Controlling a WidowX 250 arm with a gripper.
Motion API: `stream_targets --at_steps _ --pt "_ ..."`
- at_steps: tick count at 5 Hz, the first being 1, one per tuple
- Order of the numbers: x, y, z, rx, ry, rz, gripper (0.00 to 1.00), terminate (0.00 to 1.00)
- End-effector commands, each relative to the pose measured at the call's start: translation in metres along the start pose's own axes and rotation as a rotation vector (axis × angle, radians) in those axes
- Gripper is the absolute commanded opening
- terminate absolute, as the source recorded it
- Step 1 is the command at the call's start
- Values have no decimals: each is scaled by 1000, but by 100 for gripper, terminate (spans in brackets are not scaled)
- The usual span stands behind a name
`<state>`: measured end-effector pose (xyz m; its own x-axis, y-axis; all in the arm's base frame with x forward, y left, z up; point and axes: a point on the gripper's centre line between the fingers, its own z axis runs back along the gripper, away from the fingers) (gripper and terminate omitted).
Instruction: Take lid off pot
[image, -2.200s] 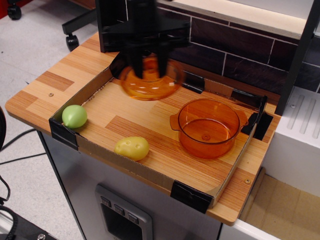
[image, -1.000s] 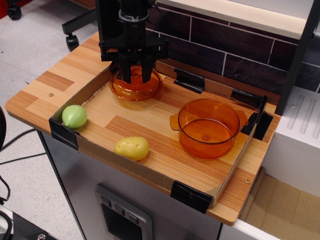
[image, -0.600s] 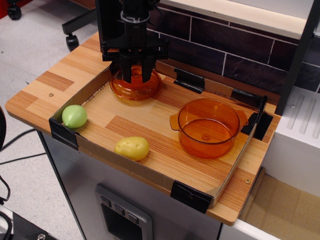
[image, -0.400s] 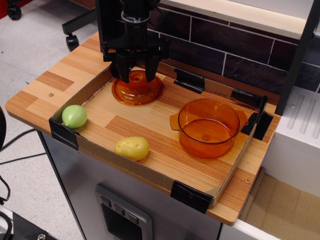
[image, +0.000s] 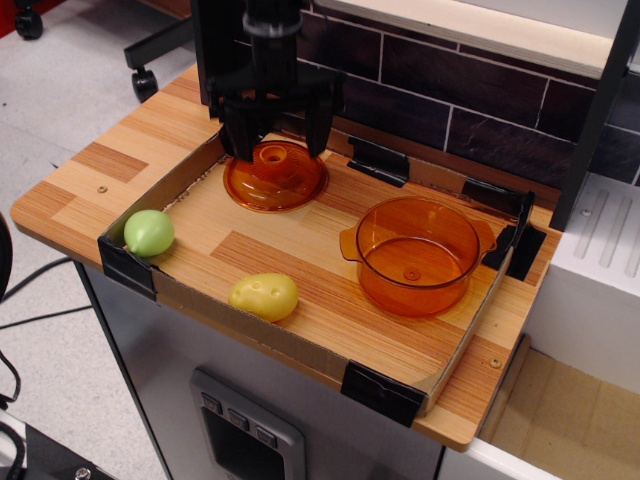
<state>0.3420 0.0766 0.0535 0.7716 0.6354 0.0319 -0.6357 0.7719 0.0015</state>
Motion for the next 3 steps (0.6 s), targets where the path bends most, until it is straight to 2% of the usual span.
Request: stream_targets --at_steps 1,2,3 --pt "10 18 107 -65 -119 40 100 0" --pt "10 18 107 -65 -119 40 100 0" --pt "10 18 107 -65 -119 40 100 100"
